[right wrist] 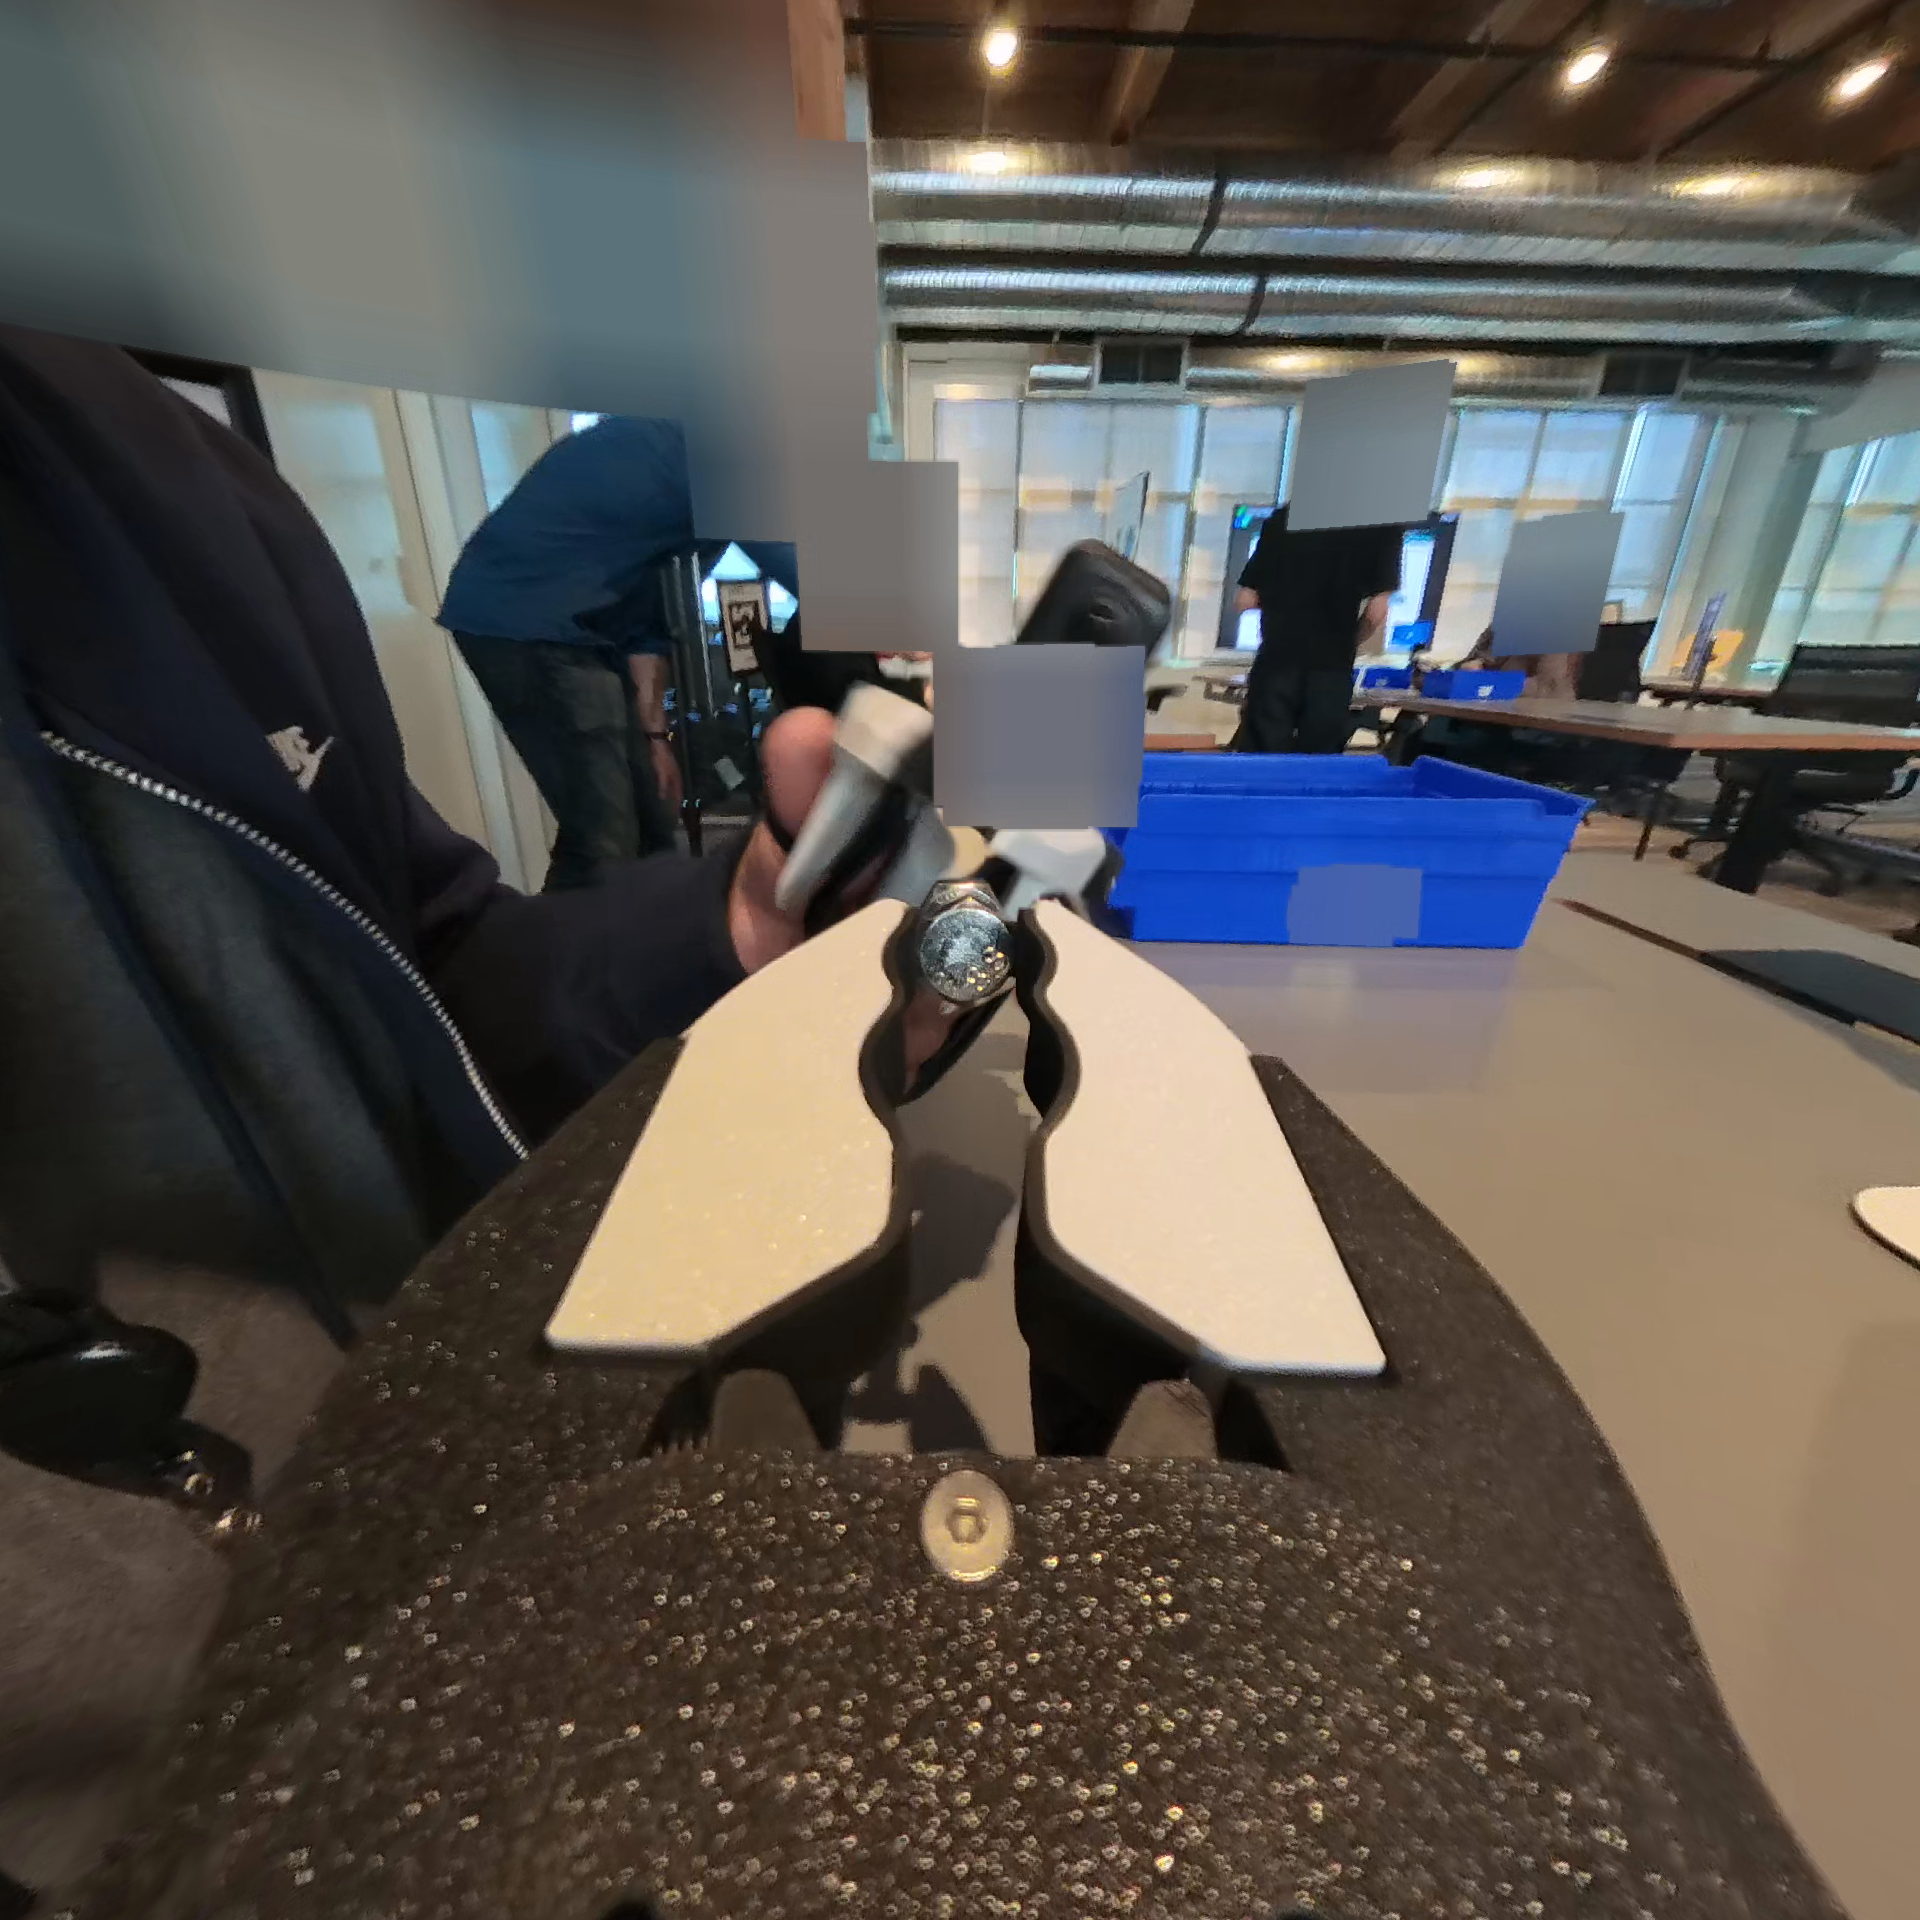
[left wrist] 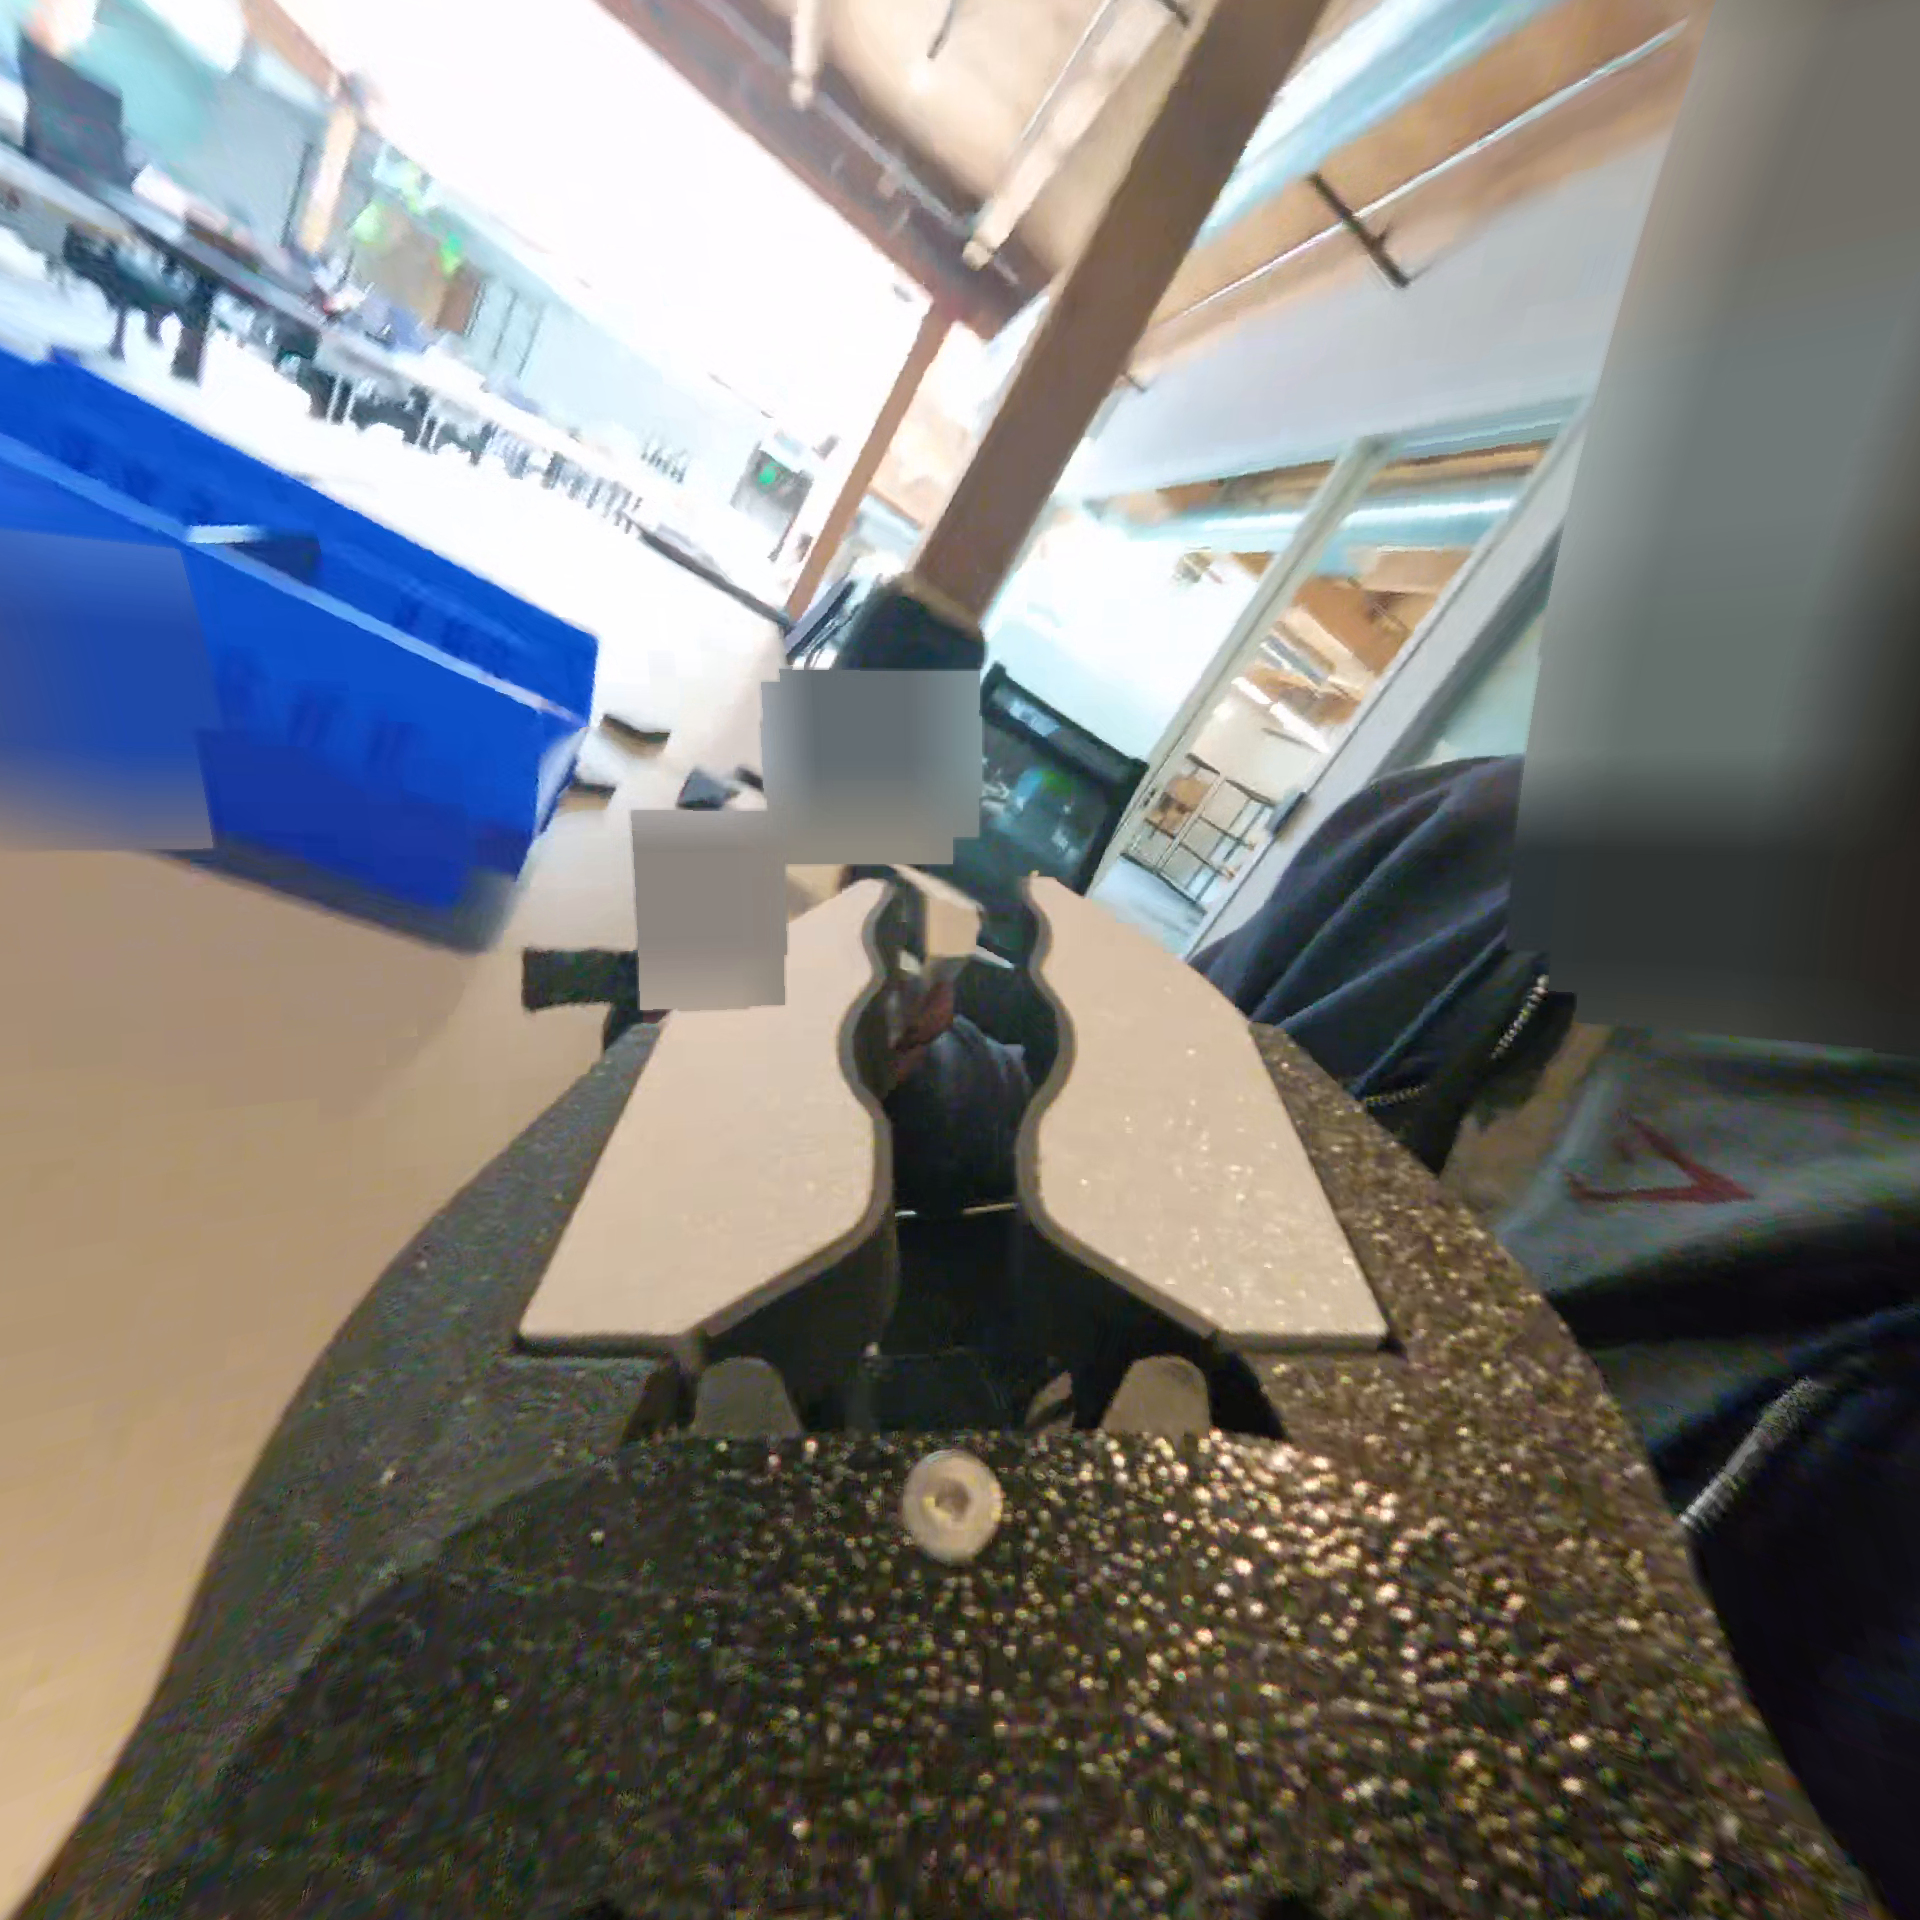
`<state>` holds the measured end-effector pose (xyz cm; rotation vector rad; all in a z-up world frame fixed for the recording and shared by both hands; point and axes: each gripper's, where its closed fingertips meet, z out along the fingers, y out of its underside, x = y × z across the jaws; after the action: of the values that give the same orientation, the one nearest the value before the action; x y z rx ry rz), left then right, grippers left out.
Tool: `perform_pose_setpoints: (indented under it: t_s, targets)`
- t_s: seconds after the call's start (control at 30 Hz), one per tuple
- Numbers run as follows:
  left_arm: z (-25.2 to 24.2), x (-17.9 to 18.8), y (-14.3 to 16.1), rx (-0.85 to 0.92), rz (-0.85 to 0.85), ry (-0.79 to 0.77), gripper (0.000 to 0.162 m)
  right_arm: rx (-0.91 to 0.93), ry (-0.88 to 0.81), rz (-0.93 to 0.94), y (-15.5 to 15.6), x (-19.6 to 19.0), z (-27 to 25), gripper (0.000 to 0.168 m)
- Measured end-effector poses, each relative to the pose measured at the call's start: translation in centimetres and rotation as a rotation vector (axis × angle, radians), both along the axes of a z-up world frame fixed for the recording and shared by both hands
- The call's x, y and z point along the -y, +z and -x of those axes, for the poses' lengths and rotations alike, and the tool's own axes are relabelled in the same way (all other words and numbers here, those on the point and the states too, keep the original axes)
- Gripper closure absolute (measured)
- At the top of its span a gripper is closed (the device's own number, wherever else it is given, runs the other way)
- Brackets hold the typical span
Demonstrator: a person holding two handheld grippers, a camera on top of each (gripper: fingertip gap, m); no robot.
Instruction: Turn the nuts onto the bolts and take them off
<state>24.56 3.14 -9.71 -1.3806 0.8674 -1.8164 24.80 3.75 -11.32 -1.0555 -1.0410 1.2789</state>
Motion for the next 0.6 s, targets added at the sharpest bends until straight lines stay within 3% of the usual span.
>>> perform_pose_setpoints:
  t_s: [0.07, 0.17, 0.27, 0.43, 0.6]
  targets:
    - [0.4, 0.0, 0.4, 0.000, -0.170, 0.057, 0.133, -0.026, 0.011, 0.020, 0.3, -0.1, -0.3, 0.151]
    - [0.8, -0.8, 0.0, -0.091, -0.617, 0.297, 0.123, -0.046, 0.026, 0.040, 0.4, -0.1, -0.5, 0.151]
    - [0.5, -1.2, -1.4, -0.219, -0.921, 0.402, 0.124, -0.046, 0.040, 0.045, 0.4, 0.0, -0.4, 0.151]
    - [-0.4, 0.6, -1.7, -0.173, -1.108, 0.377, 0.136, -0.045, 0.046, 0.048, 0.4, 0.0, -0.3, 0.151]
    - [-0.4, 0.1, -1.5, -0.188, -1.115, 0.420, 0.135, -0.040, 0.057, 0.048, 0.3, 0.2, -0.2, 0.151]
